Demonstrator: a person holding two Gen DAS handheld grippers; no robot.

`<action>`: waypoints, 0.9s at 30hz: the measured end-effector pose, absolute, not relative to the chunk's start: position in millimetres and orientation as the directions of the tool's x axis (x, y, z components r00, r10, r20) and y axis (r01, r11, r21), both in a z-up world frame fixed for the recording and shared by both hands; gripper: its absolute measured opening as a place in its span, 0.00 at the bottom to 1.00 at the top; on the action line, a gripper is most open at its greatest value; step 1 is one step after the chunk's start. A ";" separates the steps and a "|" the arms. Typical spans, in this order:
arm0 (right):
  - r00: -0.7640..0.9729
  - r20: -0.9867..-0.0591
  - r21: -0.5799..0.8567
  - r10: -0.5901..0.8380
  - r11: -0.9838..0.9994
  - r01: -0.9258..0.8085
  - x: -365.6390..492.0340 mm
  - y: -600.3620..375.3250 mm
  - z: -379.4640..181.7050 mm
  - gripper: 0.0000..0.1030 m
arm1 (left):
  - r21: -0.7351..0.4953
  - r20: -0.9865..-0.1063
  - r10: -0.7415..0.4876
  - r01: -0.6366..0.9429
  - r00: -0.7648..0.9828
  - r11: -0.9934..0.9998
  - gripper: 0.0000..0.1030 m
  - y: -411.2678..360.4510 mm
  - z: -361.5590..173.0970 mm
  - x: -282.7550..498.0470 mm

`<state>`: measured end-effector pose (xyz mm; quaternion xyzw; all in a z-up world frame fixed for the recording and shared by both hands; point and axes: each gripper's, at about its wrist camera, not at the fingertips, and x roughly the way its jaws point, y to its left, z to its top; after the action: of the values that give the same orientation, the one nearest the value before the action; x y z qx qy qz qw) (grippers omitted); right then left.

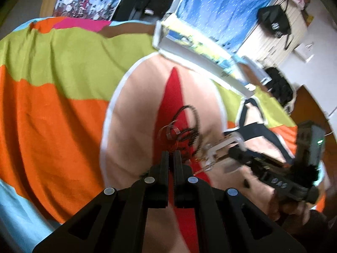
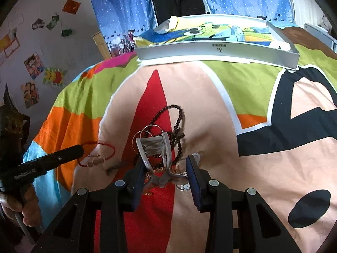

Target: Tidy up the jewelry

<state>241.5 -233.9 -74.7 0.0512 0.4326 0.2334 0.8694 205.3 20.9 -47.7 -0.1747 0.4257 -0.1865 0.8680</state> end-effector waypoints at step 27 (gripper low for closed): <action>0.883 -0.230 0.547 0.410 0.805 -0.232 335.2 -345.0 20.1 0.35 | -0.429 -0.510 -0.463 0.252 0.725 0.867 0.01 -58.7 44.6 342.8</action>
<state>335.2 -345.0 20.1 0.2611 0.1708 0.1717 0.9344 342.8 -58.7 44.6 -0.1675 0.3152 -0.1958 0.9134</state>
